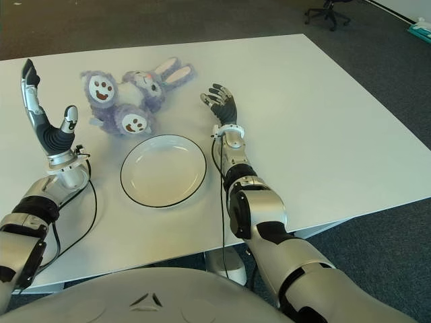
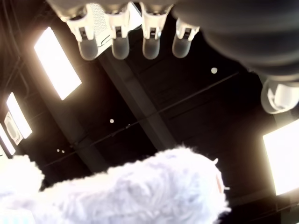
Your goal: Put the doll into the plate.
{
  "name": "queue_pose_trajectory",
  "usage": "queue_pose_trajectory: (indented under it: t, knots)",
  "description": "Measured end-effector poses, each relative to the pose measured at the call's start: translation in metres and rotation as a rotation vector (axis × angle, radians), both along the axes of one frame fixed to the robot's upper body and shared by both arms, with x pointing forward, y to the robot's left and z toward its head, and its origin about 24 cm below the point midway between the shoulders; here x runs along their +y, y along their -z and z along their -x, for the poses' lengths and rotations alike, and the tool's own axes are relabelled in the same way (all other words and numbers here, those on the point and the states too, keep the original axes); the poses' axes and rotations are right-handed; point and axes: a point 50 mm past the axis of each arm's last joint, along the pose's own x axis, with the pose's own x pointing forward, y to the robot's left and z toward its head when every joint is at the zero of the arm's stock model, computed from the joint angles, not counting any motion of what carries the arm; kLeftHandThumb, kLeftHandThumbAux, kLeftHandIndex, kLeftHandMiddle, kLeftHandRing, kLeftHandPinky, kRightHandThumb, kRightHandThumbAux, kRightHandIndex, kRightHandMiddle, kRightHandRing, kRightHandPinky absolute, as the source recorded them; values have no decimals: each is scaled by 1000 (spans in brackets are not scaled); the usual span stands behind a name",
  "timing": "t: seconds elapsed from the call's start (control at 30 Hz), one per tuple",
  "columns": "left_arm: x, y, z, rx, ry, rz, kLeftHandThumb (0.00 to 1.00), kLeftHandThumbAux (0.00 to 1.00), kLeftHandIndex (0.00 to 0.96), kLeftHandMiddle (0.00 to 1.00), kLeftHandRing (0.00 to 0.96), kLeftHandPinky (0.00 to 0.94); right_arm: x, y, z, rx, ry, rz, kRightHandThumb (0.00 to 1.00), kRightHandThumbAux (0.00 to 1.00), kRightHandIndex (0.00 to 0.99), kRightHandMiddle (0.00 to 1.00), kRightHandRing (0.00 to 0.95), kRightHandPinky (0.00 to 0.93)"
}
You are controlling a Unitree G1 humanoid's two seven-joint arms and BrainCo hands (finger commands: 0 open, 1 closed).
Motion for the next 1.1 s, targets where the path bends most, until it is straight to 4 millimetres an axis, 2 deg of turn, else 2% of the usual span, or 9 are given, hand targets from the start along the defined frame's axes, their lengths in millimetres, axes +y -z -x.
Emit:
queue_pose_trajectory:
  t: [0.63, 1.1]
  knots:
    - [-1, 2, -4, 71, 19, -38, 321, 260, 0, 24, 16, 38, 1, 1, 0, 5, -2, -1, 314, 797, 205, 245, 256, 274]
    - [-1, 4, -6, 108, 8, -49, 307, 243, 0, 39, 29, 54, 1, 2, 1, 8, -2, -1, 316, 796, 203, 243, 255, 275]
